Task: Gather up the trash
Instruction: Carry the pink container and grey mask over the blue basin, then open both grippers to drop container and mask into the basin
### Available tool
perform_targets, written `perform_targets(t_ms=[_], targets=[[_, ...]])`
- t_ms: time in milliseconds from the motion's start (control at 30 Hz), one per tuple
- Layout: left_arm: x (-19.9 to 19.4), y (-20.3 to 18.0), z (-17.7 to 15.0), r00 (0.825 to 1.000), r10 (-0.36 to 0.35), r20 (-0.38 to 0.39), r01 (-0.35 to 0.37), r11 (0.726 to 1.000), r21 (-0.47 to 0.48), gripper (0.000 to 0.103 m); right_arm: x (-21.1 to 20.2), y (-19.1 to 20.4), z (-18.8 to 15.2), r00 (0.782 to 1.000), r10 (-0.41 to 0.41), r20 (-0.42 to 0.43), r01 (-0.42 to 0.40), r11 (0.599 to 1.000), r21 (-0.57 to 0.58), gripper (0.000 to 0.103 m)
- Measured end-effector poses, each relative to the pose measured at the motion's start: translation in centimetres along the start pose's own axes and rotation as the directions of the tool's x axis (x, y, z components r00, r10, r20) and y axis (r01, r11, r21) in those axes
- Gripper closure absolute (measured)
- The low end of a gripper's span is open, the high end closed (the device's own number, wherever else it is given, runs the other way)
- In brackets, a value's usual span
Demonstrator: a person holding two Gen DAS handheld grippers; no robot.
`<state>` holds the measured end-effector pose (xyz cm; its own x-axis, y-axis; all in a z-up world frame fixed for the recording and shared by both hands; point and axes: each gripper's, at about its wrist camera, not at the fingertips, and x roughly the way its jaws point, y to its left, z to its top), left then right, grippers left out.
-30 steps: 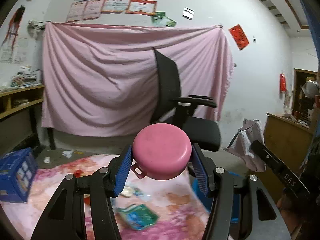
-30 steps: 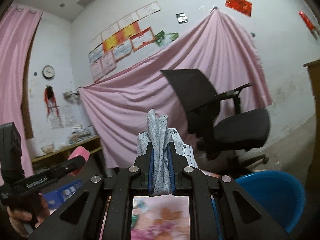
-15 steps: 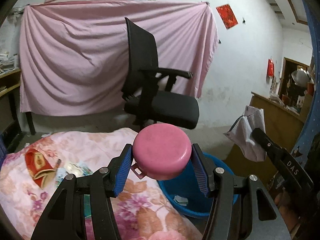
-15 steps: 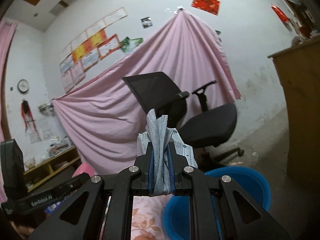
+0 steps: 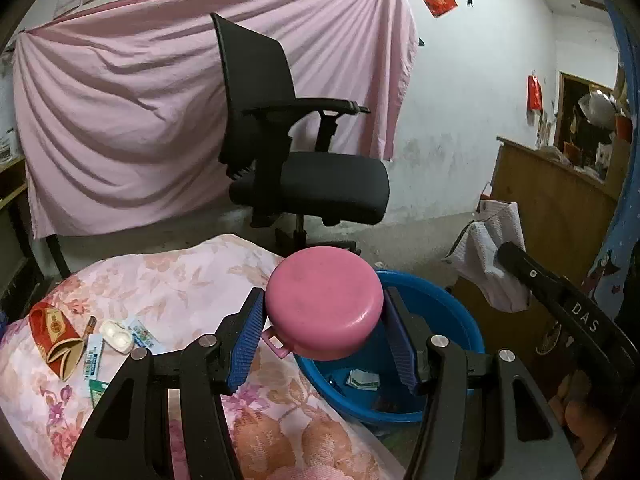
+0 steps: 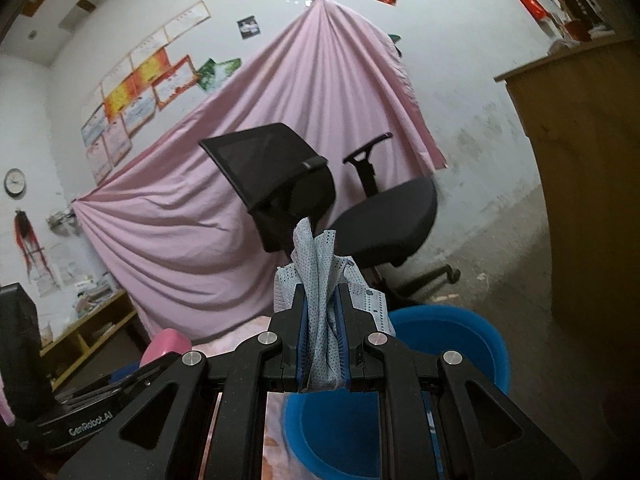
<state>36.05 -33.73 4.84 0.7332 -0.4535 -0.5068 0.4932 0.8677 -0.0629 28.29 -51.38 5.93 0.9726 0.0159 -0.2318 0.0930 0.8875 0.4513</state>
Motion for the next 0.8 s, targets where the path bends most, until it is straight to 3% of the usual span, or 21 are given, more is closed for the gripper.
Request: perform_targets(t_ms=[300, 800], targets=[[2.6, -1.4, -1.1, 0.997, -0.032, -0.069, 0.034, 0.999, 0.018, 0.05, 1.2, -1.6, -0.5, 0.995, -0.035, -0.093, 0.039, 0.998, 0.039, 0.091], [5.5, -2.1, -2.3, 0.979, -0.076, -0.188, 0.073, 0.997, -0.024, 0.047, 2.0, -3.8, -1.0, 0.984, -0.073, -0.162, 0.09, 0.991, 0.103, 0.087]])
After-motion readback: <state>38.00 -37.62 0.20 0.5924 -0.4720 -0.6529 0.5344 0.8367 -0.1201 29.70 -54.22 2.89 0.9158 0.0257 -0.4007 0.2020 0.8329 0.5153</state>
